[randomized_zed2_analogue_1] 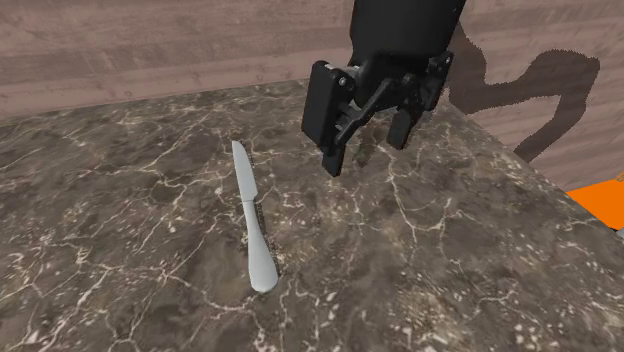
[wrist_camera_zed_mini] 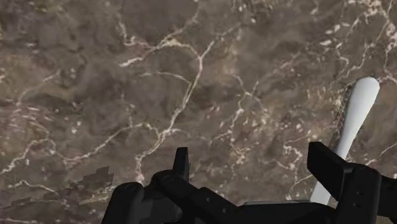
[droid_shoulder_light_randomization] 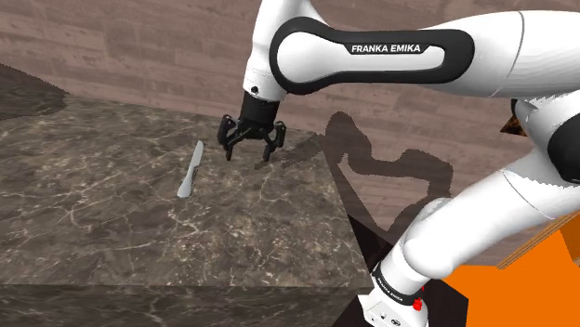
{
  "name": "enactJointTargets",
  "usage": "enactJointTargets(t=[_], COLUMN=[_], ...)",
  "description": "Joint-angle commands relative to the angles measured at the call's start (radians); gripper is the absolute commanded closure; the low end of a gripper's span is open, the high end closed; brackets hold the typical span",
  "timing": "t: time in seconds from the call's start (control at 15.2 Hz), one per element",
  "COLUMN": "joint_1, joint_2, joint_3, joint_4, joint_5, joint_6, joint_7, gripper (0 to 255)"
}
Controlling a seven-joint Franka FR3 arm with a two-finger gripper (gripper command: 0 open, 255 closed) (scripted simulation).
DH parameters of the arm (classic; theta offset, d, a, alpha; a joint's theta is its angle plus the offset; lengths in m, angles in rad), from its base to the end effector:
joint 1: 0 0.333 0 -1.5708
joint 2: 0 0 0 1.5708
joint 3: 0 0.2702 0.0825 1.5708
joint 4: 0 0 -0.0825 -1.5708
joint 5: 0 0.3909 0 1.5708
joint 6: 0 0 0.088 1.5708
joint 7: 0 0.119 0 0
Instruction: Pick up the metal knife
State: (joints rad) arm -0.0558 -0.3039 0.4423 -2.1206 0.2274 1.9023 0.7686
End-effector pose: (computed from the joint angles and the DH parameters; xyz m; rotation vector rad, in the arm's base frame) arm 0.4527 0.2148 0.4740 -2.9523 0.6973 -0.0065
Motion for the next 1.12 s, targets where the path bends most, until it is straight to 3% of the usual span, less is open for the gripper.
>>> enactJointTargets(t=[0.0,0.26,0.53,1.06], joint_1=[-0.013,-0.023,-0.003,0.004], joint_2=[0.077,0.239,0.411,0.436], joint_3=[0.034,0.085,0.107,0.102], joint_4=[0.059,0.198,0.364,0.290], joint_5=[-0.027,-0.115,-0.228,-0.243], joint_6=[0.032,0.070,0.078,0.176], joint_7=[0.085,0.257,0.429,0.440], gripper=[0,0,0,0])
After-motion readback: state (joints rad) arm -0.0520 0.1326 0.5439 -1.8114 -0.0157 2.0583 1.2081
